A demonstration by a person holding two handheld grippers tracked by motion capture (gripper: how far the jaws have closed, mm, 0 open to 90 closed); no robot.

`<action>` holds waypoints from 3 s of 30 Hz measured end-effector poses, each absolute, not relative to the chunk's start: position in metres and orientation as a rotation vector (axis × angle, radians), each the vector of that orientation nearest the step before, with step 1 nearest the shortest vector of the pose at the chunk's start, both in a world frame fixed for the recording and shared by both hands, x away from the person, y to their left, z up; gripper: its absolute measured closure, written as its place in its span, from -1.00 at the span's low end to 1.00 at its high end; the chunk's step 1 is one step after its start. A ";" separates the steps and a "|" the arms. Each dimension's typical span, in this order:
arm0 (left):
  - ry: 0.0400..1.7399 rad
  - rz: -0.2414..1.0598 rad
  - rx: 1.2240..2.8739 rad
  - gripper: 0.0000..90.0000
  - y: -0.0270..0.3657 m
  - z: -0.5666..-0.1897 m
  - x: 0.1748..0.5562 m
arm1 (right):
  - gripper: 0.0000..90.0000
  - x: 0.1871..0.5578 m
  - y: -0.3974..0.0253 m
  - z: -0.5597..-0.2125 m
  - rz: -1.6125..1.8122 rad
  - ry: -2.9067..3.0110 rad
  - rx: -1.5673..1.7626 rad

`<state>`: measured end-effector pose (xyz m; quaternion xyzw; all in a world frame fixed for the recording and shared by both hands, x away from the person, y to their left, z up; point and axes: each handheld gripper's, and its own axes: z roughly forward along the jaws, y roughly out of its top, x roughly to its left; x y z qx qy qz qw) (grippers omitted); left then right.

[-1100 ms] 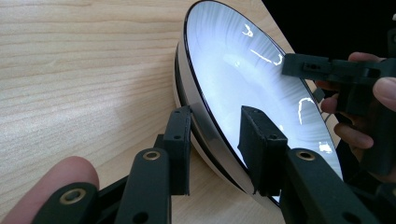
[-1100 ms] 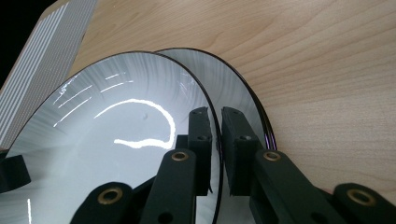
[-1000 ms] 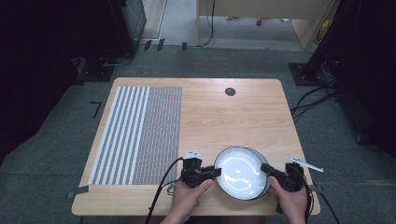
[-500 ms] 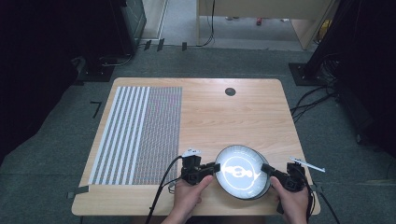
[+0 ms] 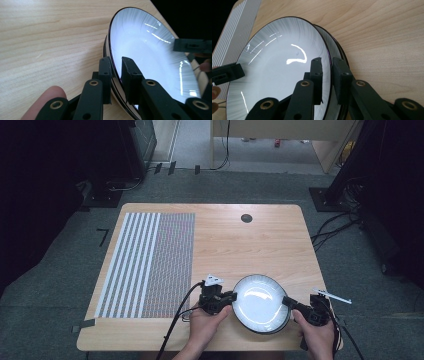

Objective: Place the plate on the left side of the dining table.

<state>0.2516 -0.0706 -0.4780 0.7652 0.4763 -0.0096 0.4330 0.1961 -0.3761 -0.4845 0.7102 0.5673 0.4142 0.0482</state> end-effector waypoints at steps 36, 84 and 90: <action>1.234 0.028 1.956 0.91 -0.083 -0.469 0.266 | 0.95 0.189 -0.374 -0.481 1.254 1.689 2.116; 1.188 0.079 1.889 0.96 -0.056 -0.444 0.263 | 0.92 0.191 -0.359 -0.473 1.439 1.687 2.162; 1.180 0.090 1.879 0.96 -0.047 -0.439 0.263 | 0.92 0.194 -0.350 -0.465 1.439 1.709 2.130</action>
